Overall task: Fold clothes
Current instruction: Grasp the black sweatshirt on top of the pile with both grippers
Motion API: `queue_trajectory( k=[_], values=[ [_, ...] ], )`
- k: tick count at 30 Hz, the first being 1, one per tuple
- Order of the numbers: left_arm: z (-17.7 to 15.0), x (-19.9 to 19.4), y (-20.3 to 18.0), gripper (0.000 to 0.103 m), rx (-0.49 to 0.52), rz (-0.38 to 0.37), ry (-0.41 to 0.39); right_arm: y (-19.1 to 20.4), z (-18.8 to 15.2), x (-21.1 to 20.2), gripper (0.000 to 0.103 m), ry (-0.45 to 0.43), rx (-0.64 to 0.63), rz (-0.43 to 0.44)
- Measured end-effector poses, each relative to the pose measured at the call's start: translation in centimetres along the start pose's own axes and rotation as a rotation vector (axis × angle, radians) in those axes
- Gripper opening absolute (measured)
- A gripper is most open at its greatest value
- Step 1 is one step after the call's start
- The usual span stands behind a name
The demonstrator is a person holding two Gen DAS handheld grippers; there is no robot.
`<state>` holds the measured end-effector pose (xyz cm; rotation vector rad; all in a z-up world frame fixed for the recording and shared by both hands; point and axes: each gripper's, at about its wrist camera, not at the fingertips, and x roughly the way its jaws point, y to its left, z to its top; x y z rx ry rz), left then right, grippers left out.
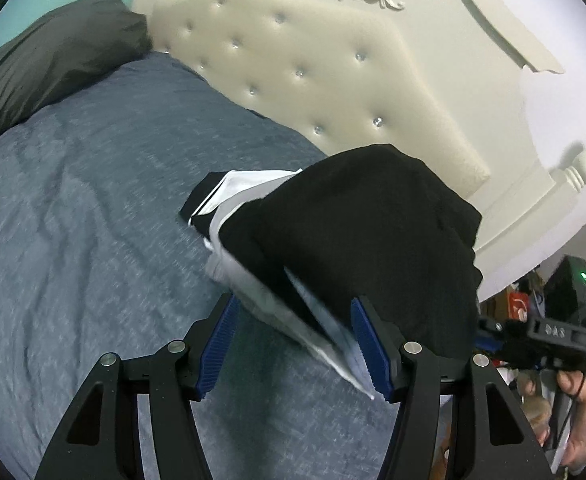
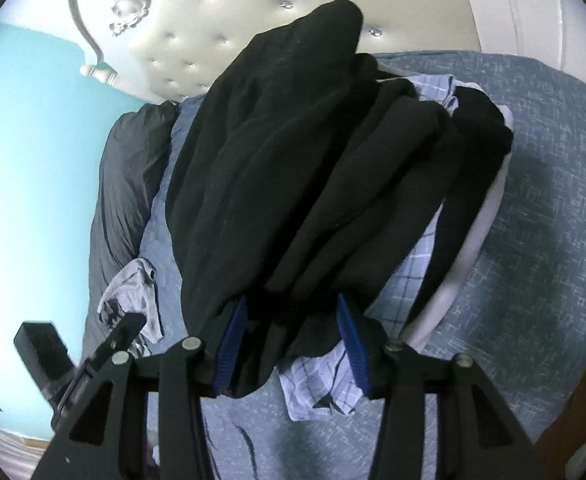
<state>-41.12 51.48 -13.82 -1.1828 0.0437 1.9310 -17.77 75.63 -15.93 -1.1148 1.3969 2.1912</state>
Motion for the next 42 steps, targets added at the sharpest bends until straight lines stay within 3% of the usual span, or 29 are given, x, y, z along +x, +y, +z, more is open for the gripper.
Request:
queue_trajectory(
  k=[9, 14, 28, 35, 38, 42],
  values=[
    [5.0, 4.0, 0.3, 0.063, 0.031, -0.011, 0.060, 0.0, 1.3, -0.7, 0.047, 0.001, -0.003, -0.067],
    [6.7, 5.9, 0.5, 0.063, 0.046, -0.033, 0.092, -1.1, 2.1, -0.2, 0.047, 0.012, 0.044, -0.056],
    [7.9, 9.8, -0.2, 0.061, 0.089, -0.086, 0.163, -0.9, 4.0, 1.4, 0.047, 0.051, 0.040, -0.068],
    [7.8, 10.2, -1.4, 0.035, 0.126, -0.105, 0.183, -0.8, 3.9, 1.4, 0.022, 0.035, 0.010, -0.072],
    [7.9, 9.9, -1.7, 0.026, 0.129, -0.101, 0.177, -0.3, 4.1, 1.3, 0.018, 0.017, -0.005, -0.071],
    [8.2, 9.0, -2.1, 0.021, 0.148, -0.092, 0.166, 0.6, 4.1, 0.4, 0.017, -0.008, -0.045, -0.082]
  ],
)
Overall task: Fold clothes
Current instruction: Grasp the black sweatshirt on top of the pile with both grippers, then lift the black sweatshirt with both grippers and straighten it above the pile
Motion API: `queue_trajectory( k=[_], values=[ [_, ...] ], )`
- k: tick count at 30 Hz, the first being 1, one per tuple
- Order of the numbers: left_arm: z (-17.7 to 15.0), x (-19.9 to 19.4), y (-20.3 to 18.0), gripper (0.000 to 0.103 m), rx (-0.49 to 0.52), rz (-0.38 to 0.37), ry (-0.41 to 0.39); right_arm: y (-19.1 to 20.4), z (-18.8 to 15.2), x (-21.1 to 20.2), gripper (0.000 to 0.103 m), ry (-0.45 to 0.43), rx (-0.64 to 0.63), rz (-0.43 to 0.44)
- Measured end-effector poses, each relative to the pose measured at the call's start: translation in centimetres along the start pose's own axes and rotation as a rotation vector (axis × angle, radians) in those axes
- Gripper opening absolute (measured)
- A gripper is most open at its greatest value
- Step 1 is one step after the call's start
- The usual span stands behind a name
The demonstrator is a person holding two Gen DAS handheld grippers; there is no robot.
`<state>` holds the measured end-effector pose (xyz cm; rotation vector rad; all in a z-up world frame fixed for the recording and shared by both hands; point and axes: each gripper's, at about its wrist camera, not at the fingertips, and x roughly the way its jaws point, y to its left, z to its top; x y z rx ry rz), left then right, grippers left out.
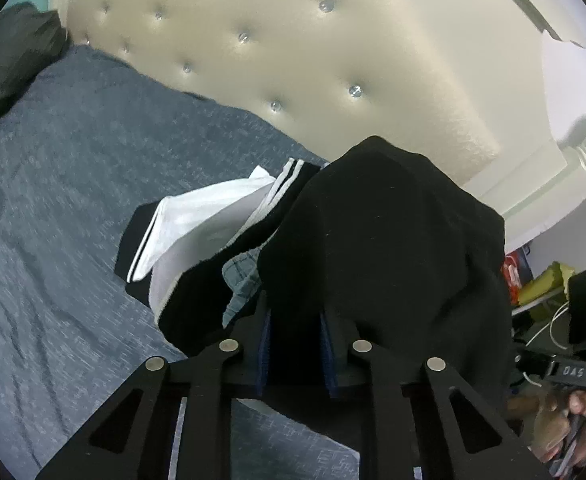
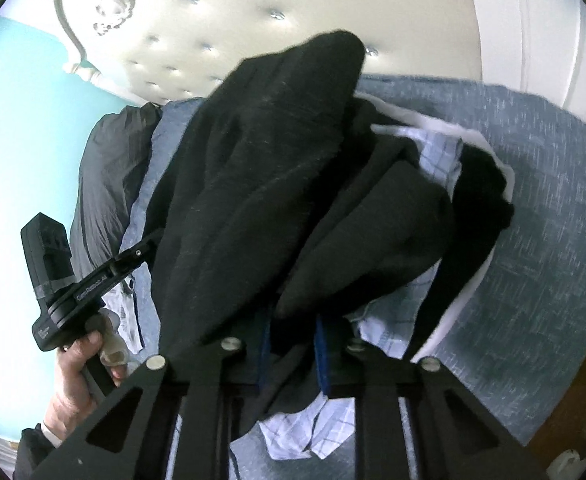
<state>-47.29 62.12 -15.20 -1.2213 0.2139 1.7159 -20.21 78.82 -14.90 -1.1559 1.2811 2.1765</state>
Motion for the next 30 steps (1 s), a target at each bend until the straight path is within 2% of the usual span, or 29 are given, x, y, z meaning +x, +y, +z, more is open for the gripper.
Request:
queue_trajectory(
  k=[10, 18, 24, 30],
  values=[
    [1.3, -2.2, -2.2, 0.019, 0.034, 0.004, -0.021, 1.4, 0.3, -2.6, 0.016, -0.037, -0.047, -0.014],
    [1.6, -4.4, -4.2, 0.018, 0.018, -0.029, -0.057, 1.5, 2.4, -4.9, 0.015, -0.060, -0.097, -0.004],
    [1.1, -5.3, -5.4, 0.017, -0.038, -0.067, -0.068, 1.0, 4.5, -5.4, 0.015, -0.031, -0.125, 0.014],
    [-1.2, -5.3, -7.3, 0.017, -0.114, -0.084, -0.084, -0.1, 5.9, -5.6, 0.015, 0.013, -0.168, 0.022]
  ],
)
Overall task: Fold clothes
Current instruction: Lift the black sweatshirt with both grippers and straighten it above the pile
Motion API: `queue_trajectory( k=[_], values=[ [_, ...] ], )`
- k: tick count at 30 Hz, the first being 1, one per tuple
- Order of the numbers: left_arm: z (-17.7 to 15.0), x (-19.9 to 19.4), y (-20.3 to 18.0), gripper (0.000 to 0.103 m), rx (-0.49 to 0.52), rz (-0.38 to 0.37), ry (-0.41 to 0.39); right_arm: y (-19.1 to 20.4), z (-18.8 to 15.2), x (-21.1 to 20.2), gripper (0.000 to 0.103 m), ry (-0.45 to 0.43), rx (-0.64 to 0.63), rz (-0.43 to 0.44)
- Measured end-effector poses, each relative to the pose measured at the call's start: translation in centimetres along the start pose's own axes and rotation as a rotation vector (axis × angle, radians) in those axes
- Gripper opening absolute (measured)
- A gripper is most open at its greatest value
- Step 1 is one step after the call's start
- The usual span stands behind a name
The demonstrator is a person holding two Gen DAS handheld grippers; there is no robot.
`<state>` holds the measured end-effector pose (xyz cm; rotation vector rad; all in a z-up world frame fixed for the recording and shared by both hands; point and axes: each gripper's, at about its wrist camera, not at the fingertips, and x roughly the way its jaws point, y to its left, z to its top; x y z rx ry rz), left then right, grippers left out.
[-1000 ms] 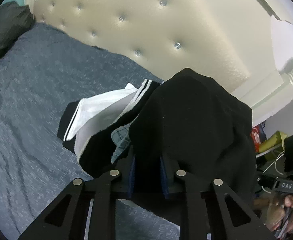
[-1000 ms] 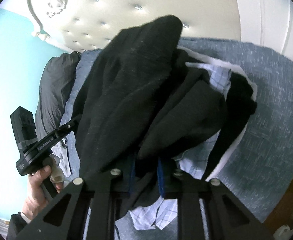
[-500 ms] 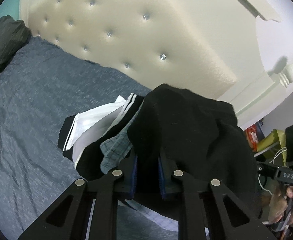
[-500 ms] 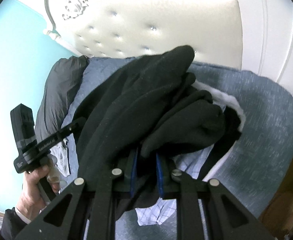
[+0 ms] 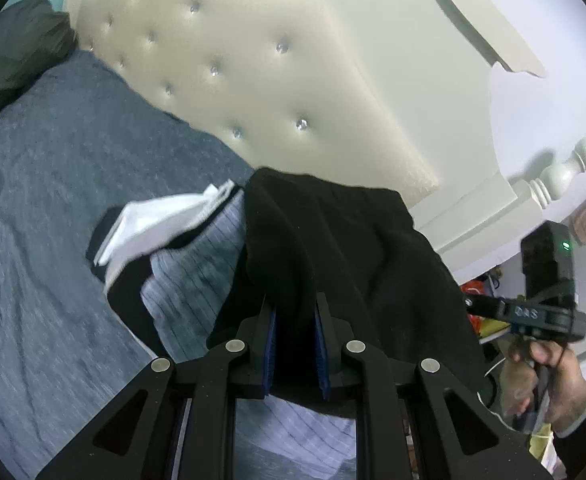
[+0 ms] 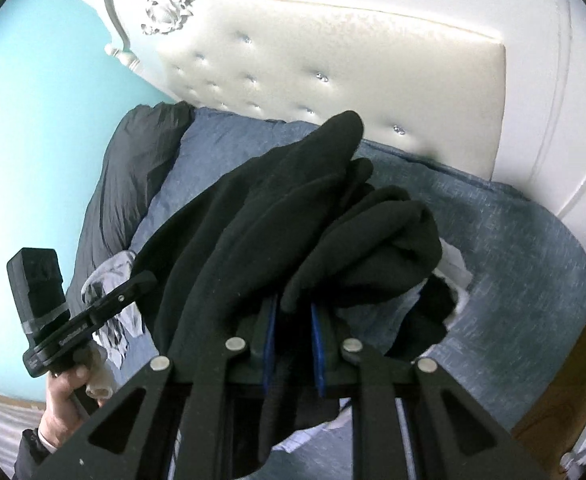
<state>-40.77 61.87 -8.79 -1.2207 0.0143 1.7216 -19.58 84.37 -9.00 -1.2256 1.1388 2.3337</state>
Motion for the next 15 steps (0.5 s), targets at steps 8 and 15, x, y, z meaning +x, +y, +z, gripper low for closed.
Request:
queue_trajectory(
  k=[8, 15],
  values=[
    [-3.4, 3.3, 1.1, 0.019, -0.094, -0.005, 0.042, -5.6, -1.1, 2.4, 0.014, 0.079, 0.078, 0.055],
    [-2.0, 2.8, 2.8, 0.051, -0.137, -0.016, 0.040, -6.9, -1.3, 2.4, 0.021, 0.092, 0.131, 0.103]
  ],
)
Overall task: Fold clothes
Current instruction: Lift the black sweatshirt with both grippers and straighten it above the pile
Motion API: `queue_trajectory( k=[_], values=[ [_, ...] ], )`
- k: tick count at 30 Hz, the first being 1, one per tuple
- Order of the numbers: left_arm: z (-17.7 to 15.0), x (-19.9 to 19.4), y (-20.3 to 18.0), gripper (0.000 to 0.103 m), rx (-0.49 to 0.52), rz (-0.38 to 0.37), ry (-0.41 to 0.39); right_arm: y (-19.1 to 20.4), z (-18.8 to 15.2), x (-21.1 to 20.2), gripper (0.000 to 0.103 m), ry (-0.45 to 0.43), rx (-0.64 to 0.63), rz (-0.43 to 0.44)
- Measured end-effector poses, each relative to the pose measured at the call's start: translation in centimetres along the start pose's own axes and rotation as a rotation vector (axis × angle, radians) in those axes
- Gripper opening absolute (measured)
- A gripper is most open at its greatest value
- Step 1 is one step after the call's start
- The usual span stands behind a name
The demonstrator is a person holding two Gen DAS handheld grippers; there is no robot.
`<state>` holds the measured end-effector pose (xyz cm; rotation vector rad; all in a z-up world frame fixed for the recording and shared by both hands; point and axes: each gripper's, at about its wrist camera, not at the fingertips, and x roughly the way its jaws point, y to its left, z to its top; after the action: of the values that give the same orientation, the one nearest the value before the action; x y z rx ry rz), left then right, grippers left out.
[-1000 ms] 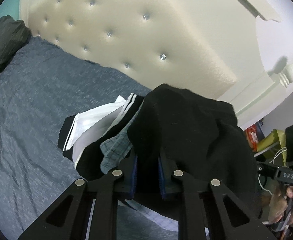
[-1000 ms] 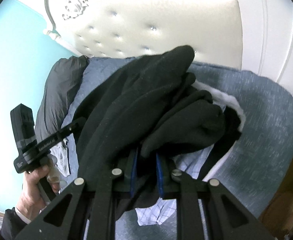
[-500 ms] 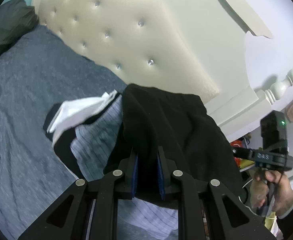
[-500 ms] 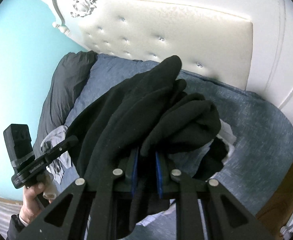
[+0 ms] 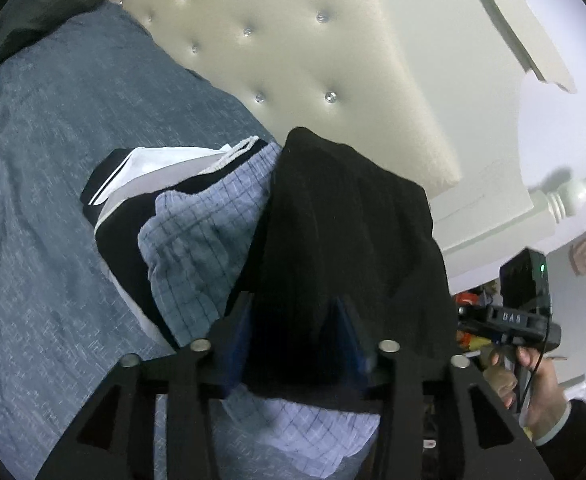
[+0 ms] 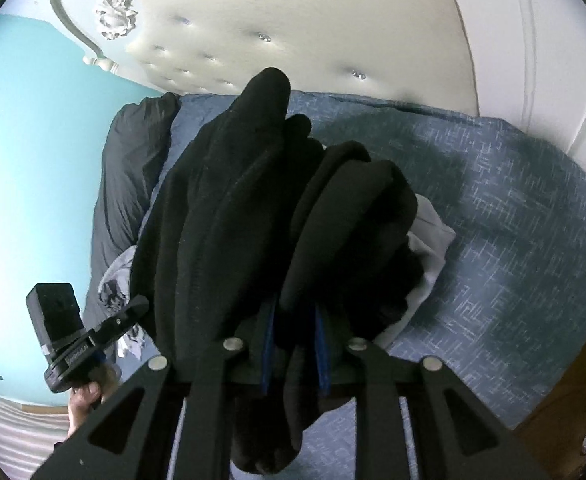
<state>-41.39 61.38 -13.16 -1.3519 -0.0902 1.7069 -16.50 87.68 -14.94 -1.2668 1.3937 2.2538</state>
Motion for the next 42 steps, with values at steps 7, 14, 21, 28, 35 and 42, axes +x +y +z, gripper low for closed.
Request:
queue_trajectory(
  k=[7, 14, 21, 28, 35, 42],
  values=[
    [2.2, 3.6, 0.5, 0.059, -0.016, -0.024, 0.089, 0.4, 0.4, -0.6, 0.035, -0.022, 0.021, 0.023],
    [2.9, 5.3, 1.1, 0.059, -0.025, -0.072, 0.122, 0.0, 0.7, -0.9, 0.040, -0.020, 0.023, 0.071],
    [3.1, 6.5, 1.2, 0.062, -0.026, -0.098, 0.147, -0.2, 0.5, -1.7, 0.042, -0.037, 0.037, 0.081],
    [3.0, 6.8, 1.5, 0.063, -0.032, -0.107, 0.140, -0.1, 0.8, -2.1, 0.045, -0.061, 0.066, 0.111],
    [3.1, 6.6, 1.4, 0.063, -0.024, -0.108, 0.139, 0.6, 1.1, -2.9, 0.050, -0.091, 0.052, 0.119],
    [2.6, 6.4, 1.3, 0.063, -0.025, -0.105, 0.138, 1.8, 1.6, -0.2, 0.062, -0.013, 0.007, 0.037]
  ],
)
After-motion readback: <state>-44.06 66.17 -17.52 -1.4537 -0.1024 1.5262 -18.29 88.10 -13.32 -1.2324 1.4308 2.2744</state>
